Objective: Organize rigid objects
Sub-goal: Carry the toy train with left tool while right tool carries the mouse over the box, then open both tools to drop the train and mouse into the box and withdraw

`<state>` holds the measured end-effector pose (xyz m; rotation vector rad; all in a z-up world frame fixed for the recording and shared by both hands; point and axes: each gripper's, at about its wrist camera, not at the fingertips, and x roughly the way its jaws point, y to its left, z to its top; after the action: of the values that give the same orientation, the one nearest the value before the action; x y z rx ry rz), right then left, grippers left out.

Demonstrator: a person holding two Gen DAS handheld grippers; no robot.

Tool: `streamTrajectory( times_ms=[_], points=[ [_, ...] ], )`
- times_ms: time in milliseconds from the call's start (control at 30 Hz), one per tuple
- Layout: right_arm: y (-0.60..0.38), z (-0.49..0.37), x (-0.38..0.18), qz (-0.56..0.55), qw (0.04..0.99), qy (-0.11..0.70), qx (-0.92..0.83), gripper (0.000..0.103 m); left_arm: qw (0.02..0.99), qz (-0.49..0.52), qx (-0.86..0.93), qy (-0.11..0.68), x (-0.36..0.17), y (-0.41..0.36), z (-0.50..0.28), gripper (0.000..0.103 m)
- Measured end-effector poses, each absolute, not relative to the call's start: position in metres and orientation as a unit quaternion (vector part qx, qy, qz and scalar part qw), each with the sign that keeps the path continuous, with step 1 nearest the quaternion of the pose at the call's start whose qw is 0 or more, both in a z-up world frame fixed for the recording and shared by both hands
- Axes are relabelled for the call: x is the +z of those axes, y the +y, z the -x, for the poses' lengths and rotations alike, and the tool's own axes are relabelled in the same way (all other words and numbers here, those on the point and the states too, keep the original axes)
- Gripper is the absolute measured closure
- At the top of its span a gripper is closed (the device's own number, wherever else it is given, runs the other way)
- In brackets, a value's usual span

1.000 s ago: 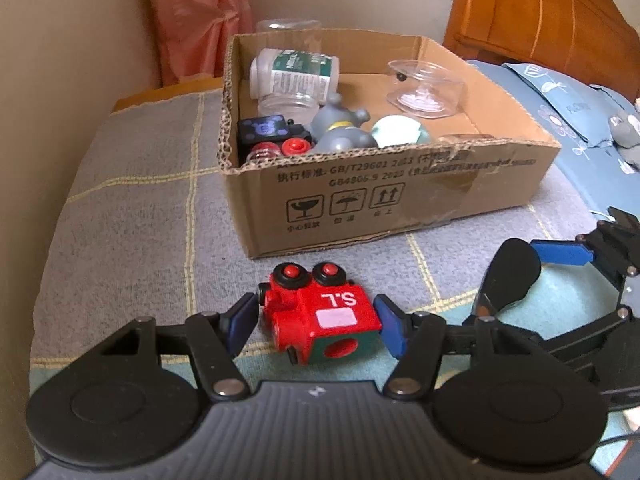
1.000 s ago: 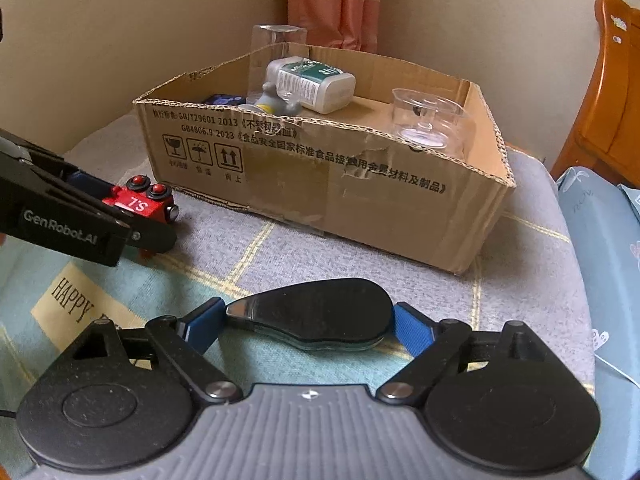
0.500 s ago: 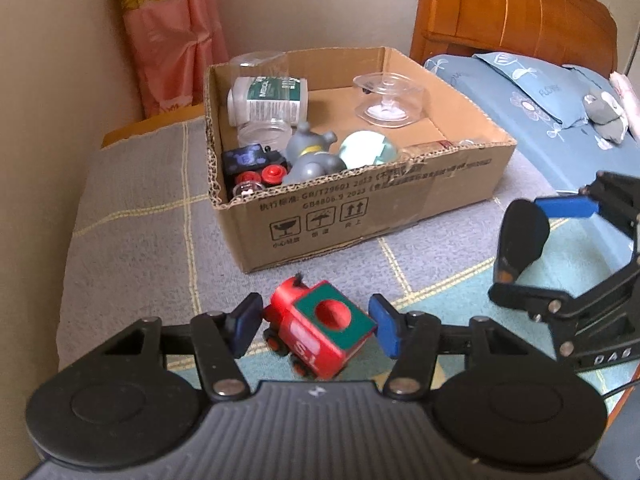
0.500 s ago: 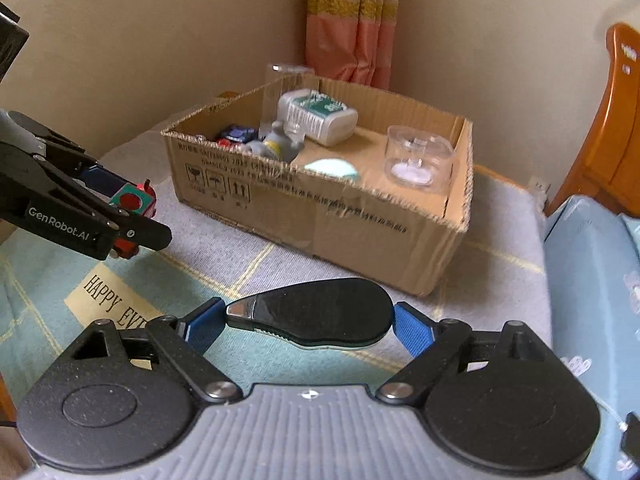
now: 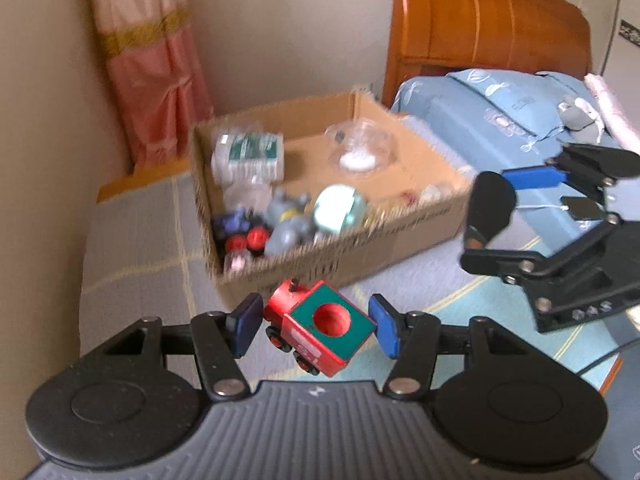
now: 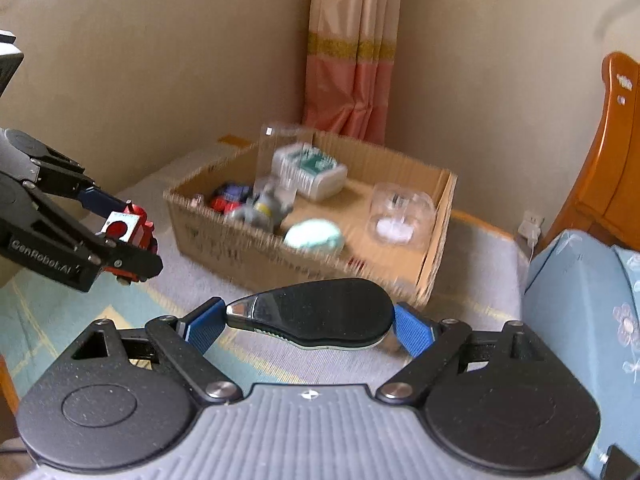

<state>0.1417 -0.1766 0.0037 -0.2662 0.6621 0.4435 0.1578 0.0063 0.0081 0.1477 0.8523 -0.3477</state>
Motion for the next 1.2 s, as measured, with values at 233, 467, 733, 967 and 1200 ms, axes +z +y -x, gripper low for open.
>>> streamTrajectory(
  times_ms=[233,467,733,967,1200],
  points=[
    [-0.188,-0.186,0.024,0.115,0.925,0.311,0.188,0.010,0.899,-0.086,-0.192,0.385,0.038,-0.014,-0.192,0.045],
    [-0.190,-0.230,0.022,0.107,0.924,0.323,0.175,0.010,0.900,-0.092,-0.203,0.374,0.054,-0.037,-0.240,0.045],
    [-0.195,-0.249,0.011,0.083,0.922,0.336,0.174,0.000,0.897,-0.092,-0.198,0.384,0.050,-0.053,-0.287,0.045],
    [-0.202,-0.231,0.011,0.081,0.922,0.336,0.174,0.000,0.890,-0.104,-0.190,0.401,0.038,-0.068,-0.317,0.045],
    [-0.210,-0.217,0.022,0.071,0.927,0.327,0.170,0.000,0.897,-0.111,-0.158,0.398,0.032,-0.077,-0.332,0.021]
  ],
)
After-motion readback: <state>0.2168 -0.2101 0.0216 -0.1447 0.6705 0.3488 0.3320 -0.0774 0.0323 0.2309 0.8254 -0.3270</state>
